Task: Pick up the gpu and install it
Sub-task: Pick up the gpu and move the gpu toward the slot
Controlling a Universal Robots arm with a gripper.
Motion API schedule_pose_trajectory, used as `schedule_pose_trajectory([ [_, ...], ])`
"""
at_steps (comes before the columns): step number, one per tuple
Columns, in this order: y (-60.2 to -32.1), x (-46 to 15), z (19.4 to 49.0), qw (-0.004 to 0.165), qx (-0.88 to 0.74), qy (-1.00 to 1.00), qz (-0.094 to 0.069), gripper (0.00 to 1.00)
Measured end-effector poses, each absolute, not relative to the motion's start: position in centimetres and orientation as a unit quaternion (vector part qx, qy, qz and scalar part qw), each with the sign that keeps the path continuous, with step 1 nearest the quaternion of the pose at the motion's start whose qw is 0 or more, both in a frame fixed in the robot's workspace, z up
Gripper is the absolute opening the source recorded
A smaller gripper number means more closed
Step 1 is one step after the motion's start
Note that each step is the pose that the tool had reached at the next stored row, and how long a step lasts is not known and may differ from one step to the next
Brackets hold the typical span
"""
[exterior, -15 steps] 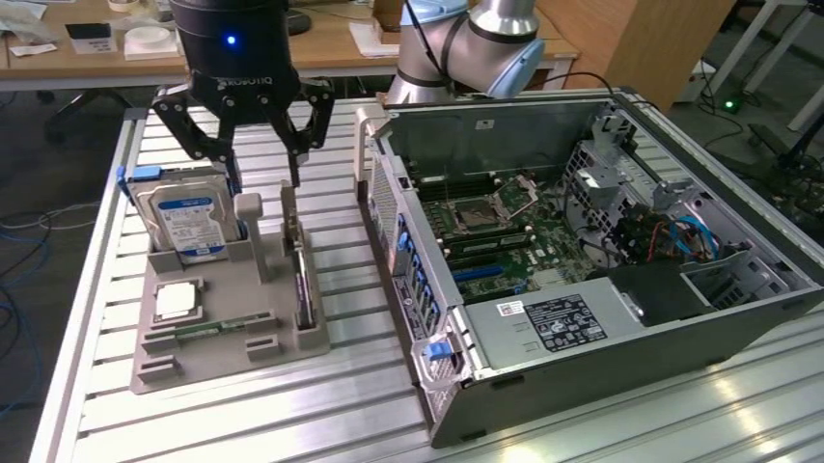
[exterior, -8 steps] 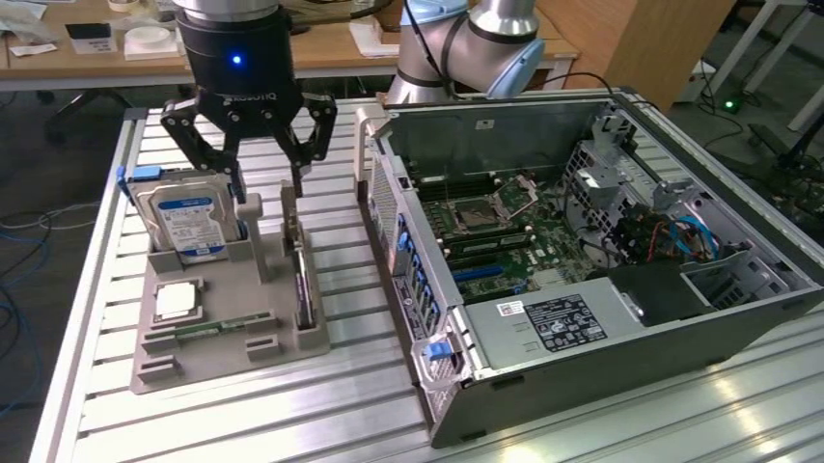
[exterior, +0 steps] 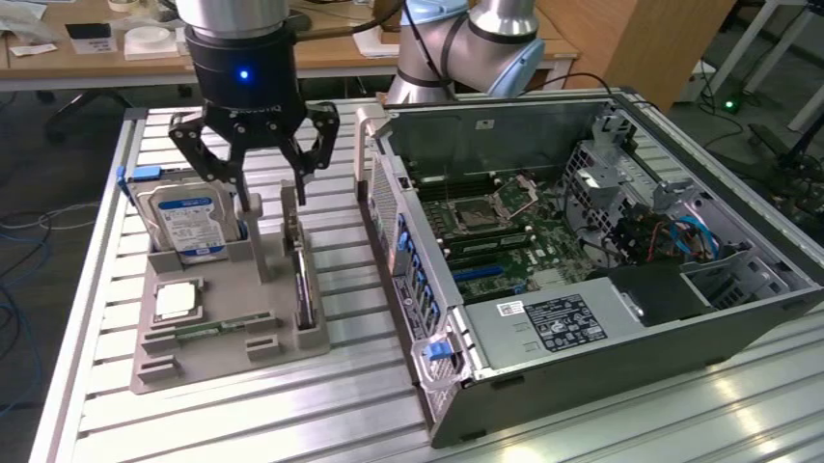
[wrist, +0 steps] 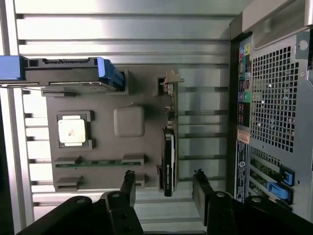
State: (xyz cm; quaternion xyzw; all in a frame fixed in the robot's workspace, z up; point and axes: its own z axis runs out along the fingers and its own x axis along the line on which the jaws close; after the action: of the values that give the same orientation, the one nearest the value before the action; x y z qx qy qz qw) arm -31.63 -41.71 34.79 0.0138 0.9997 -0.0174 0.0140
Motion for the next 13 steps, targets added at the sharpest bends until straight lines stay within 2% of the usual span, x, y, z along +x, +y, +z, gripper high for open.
schedule_pose_trajectory([
  [5, -41.7, -31.6, 33.9, 0.014, 0.011, 1.000, -0.017, 0.59],
  [9, -41.7, -31.6, 33.6, 0.014, 0.009, 1.000, -0.006, 0.59],
  [13, -41.7, -31.6, 32.9, 0.014, 0.009, 1.000, -0.007, 0.59],
])
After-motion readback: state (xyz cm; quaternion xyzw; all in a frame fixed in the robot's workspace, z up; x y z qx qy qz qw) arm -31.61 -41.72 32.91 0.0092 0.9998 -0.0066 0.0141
